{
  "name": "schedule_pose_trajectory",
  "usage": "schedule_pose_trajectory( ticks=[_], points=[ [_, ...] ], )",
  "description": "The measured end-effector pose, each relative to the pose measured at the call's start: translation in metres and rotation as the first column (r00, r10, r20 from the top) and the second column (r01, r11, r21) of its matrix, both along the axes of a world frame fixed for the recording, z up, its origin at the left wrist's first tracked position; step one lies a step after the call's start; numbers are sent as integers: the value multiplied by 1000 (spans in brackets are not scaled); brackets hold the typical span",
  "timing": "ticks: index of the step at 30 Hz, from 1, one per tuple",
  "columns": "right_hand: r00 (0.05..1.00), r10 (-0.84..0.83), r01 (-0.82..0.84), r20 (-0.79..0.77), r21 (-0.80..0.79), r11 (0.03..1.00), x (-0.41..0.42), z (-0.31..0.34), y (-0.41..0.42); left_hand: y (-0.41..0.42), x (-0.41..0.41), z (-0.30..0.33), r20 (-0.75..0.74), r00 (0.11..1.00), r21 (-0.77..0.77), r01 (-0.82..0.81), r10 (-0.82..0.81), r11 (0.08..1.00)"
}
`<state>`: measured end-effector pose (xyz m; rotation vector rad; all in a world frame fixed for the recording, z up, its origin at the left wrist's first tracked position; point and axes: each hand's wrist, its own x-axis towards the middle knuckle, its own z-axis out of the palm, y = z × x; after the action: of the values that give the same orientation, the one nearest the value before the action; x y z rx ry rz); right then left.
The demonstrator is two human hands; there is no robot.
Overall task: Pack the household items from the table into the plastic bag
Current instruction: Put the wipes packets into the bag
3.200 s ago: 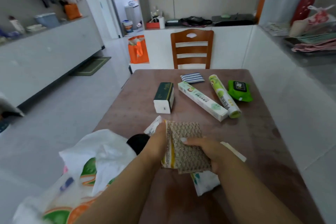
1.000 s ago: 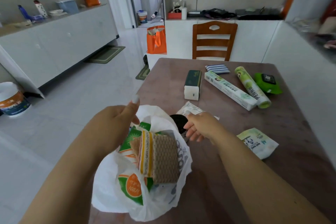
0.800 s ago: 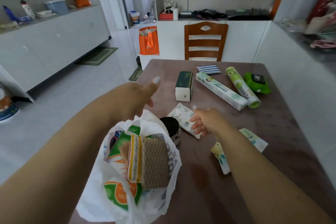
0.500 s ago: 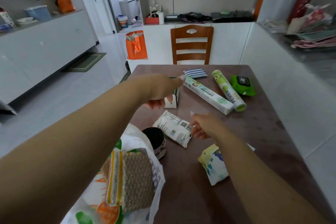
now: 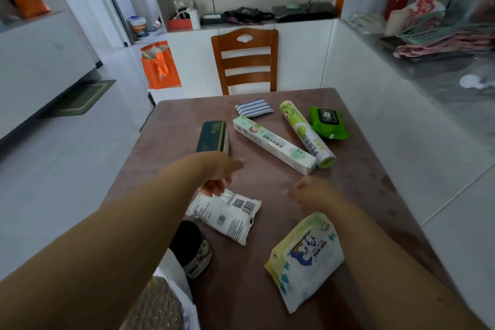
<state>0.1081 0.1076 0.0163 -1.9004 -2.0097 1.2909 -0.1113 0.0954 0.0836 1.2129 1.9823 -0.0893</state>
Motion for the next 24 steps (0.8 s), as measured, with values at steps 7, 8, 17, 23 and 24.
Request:
schedule_pose_trajectory(
  ticks=[7, 8, 17, 23, 24],
  points=[
    [752, 578, -506, 317, -285, 814, 0, -28, -13, 2, -5, -41, 112, 994, -73, 24, -16, 997],
    [723, 597, -525, 348, -285, 802, -3, -27, -12, 1, -6, -42, 120, 993, -70, 25, -16, 997],
    [702, 632, -589, 328, -233, 774, -13, -40, -16, -6, -22, -44, 69, 995, -12, 69, -68, 998],
    [882, 461, -464, 99, 12, 886, -5, -39, -17, -15, -17, -46, 139, 990, 29, 29, -33, 999],
    [938, 345, -344, -10, 58, 937, -5, -36, -15, -16, -17, -45, 179, 984, 29, 3, -8, 1000]
  ],
)
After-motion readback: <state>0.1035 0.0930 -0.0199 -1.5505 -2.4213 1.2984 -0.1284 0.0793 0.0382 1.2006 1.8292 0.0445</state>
